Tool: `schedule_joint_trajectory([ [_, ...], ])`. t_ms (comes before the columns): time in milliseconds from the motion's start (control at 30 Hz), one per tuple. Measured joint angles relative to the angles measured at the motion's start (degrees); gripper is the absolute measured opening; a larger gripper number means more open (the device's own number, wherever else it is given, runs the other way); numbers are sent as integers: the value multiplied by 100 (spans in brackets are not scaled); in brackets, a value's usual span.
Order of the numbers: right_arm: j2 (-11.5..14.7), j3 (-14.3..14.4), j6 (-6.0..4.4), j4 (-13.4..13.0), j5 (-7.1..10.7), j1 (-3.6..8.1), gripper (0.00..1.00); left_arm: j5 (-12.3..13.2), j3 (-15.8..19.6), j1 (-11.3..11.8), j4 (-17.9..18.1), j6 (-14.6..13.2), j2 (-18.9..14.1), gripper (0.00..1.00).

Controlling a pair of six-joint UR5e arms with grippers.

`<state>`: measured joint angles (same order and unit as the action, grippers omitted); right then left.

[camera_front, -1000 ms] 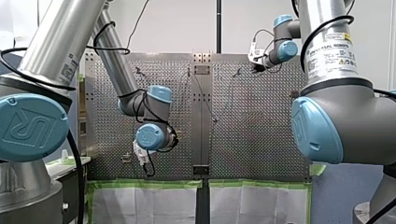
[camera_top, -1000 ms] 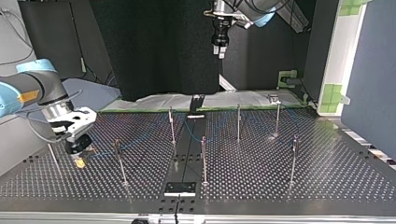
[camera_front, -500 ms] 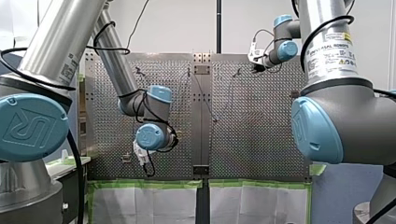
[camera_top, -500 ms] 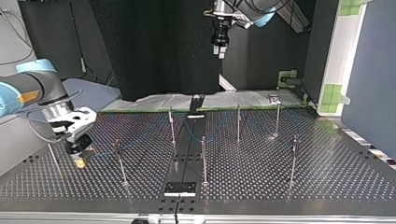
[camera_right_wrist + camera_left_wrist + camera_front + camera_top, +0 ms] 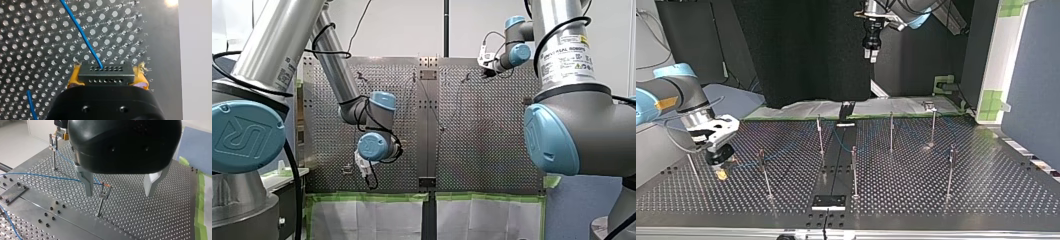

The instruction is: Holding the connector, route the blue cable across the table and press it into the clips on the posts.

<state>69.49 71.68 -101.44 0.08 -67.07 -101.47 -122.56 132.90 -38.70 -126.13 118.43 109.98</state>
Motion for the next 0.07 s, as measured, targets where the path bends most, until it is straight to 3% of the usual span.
schedule_joint_trajectory([
  [67, 0, 0, 0, 0, 0, 0, 0, 0, 0, 0, 0, 0, 0, 100],
])
